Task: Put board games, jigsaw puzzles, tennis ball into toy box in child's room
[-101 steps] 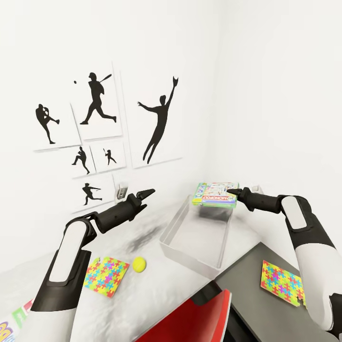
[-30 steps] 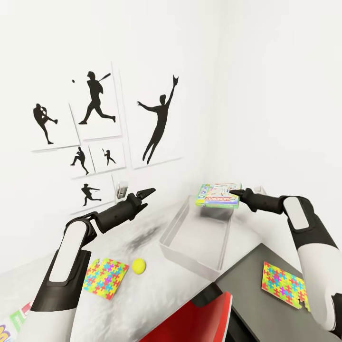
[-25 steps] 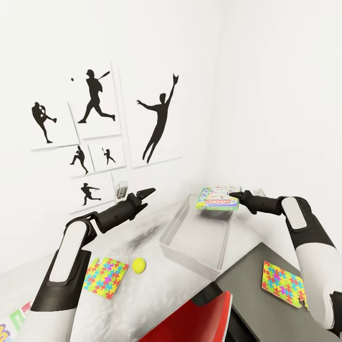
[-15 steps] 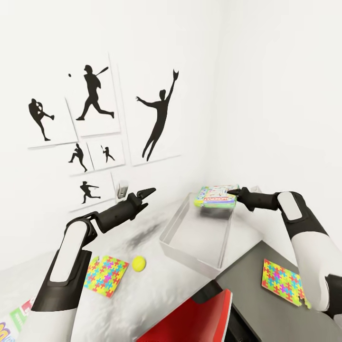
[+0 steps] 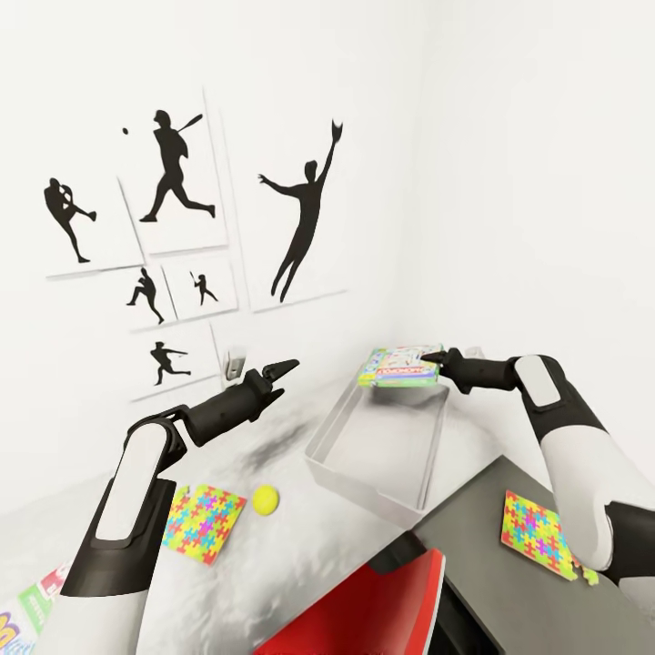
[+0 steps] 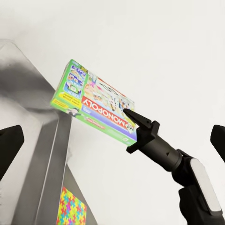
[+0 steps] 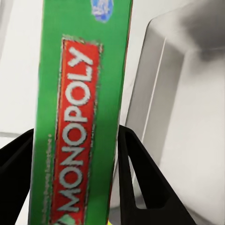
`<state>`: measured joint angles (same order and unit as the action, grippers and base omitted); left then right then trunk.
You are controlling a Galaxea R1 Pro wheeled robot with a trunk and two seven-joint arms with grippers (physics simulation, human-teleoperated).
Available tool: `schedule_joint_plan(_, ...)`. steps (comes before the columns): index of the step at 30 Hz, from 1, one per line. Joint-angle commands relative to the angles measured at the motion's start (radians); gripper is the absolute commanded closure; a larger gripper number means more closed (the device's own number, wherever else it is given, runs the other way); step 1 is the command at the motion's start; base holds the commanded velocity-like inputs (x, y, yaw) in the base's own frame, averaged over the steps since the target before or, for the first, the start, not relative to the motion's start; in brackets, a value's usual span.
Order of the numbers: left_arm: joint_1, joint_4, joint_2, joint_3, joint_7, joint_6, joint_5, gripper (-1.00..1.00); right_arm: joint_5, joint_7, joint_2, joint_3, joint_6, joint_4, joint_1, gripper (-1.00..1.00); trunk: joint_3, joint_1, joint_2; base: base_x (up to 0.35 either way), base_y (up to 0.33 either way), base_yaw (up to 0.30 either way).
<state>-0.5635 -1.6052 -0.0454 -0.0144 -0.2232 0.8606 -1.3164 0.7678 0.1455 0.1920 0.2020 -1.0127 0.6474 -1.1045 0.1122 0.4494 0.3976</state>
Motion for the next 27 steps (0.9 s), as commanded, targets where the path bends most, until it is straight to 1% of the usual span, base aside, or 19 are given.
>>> schedule_joint_plan(1,-0.001,-0.001,0.0,0.001,-0.01,0.003,-0.011,-1.0,-0.01,0.009,-0.001,0.004,-0.005,-0.001,-0.003,1.0,0.004,0.001,0.002,0.0,0.0,0.0)
schedule_joint_plan(27,-0.001,-0.001,0.0,0.001,-0.01,0.004,-0.012,-1.0,-0.009,0.007,-0.003,0.007,0.024,-0.004,-0.016,1.0,0.046,0.001,0.002,0.0,0.0,0.0)
